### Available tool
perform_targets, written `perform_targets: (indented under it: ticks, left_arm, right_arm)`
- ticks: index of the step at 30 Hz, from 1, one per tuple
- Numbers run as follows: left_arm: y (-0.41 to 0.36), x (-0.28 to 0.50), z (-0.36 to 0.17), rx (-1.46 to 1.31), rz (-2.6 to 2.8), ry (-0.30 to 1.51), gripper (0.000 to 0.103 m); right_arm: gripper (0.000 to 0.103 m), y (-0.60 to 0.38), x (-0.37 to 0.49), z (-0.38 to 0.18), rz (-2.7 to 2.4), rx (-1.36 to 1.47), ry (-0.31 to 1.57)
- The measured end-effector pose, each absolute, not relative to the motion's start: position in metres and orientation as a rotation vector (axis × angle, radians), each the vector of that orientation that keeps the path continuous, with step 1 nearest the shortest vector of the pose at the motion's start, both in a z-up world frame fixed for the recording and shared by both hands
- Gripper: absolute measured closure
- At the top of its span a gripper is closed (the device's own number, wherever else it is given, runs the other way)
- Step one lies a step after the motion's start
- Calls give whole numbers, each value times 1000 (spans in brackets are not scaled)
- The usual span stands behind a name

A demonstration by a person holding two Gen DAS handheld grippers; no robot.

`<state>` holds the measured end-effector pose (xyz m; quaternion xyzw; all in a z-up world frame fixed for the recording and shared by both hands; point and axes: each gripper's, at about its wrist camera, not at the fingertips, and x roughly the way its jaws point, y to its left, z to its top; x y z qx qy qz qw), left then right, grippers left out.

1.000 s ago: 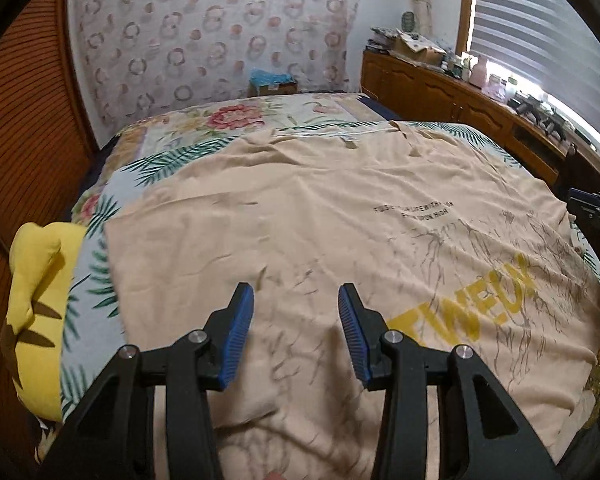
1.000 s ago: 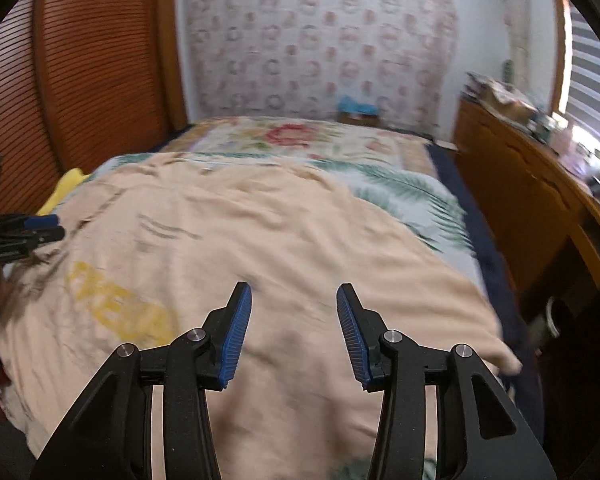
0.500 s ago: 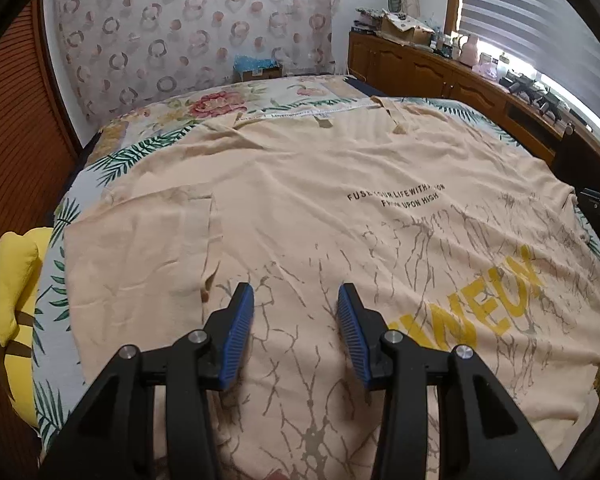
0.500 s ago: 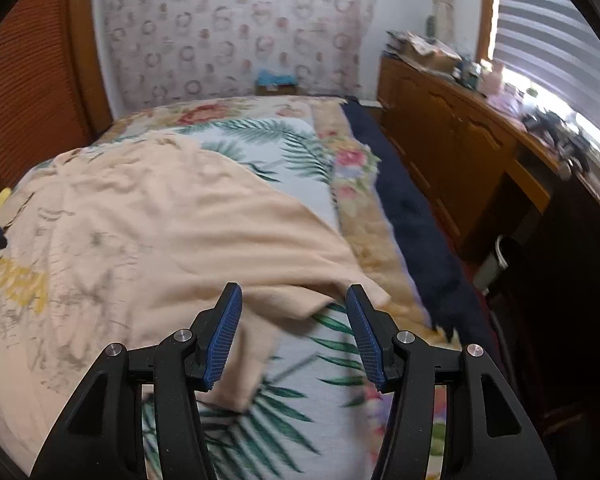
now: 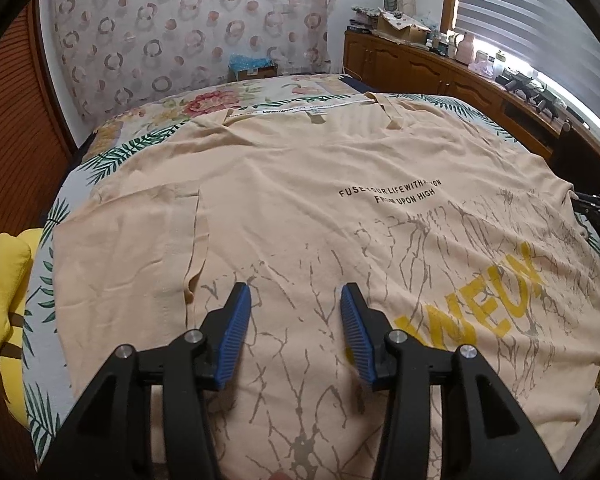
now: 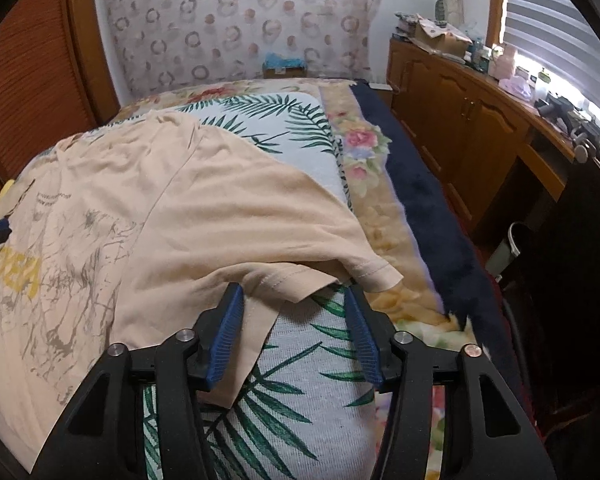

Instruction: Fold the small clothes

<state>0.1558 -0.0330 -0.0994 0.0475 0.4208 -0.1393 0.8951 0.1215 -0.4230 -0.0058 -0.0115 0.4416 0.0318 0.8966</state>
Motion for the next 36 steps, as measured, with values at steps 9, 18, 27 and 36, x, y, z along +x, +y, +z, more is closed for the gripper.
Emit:
perform_targets:
  ticks: [9, 18, 27, 36]
  left_arm:
    - [-33, 156, -100, 92, -289, 873, 55]
    - [-33, 156, -100, 90, -288, 873, 54]
    - [-33, 156, -100, 90, -288, 873, 53]
    - [-33, 156, -100, 90, -288, 873, 53]
  right_arm:
    - [95, -410, 127, -7, 148, -76, 905]
    - [101, -399, 124, 22, 171, -64, 802]
    - [101, -324, 130, 64, 344, -86, 706]
    - [78, -266, 131, 41, 444, -131, 767]
